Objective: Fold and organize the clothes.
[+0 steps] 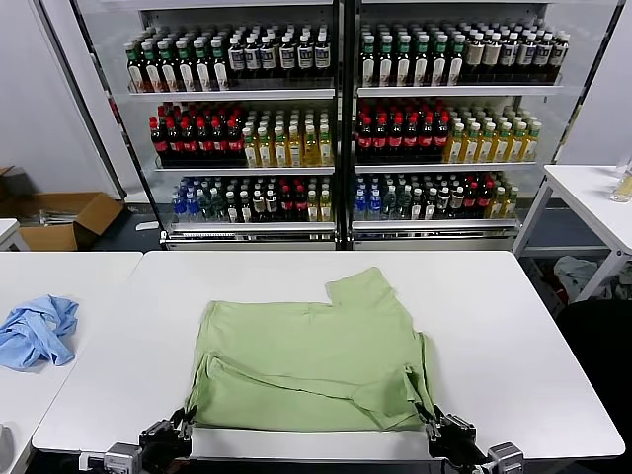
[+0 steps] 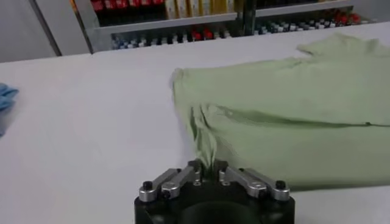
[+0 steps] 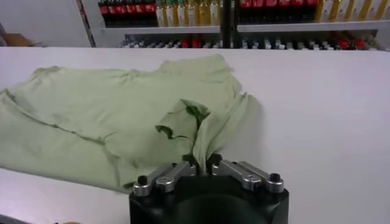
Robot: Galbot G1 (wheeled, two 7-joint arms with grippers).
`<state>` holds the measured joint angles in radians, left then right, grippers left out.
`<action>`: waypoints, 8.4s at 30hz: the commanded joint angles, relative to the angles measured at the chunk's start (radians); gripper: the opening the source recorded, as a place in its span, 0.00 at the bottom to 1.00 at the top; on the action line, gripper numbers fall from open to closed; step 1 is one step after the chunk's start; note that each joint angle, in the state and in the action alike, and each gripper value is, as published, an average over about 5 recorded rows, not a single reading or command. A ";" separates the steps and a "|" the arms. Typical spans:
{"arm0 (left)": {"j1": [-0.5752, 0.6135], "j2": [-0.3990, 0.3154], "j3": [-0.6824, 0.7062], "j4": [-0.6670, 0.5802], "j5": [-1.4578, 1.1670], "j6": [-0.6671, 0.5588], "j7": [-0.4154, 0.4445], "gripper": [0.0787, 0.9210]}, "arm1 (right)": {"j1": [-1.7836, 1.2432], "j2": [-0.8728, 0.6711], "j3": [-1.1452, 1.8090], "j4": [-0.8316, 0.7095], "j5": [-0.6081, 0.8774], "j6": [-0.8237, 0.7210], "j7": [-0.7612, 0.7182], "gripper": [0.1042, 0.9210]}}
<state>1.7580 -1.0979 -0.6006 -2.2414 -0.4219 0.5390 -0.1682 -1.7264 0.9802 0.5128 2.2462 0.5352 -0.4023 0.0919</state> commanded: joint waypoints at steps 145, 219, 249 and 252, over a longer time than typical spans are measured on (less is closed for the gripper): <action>-0.530 0.143 0.075 0.536 -0.263 -0.204 0.417 0.02 | 0.539 0.093 -0.138 -0.177 0.269 -0.162 0.121 0.00; -0.346 0.083 0.013 0.276 -0.313 -0.075 -0.012 0.43 | 0.279 0.111 -0.032 -0.092 0.096 -0.143 0.083 0.37; -0.332 -0.048 0.189 0.255 -0.377 -0.103 -0.298 0.88 | 0.282 0.139 -0.034 0.018 0.044 -0.142 0.115 0.88; -0.336 -0.054 0.200 0.262 -0.372 -0.104 -0.291 0.83 | 0.283 0.142 -0.041 0.014 0.035 -0.142 0.115 0.88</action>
<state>1.4226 -1.1320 -0.4451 -1.9874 -0.7898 0.4409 -0.4123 -1.4436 1.1179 0.4773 2.2454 0.5830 -0.5447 0.2055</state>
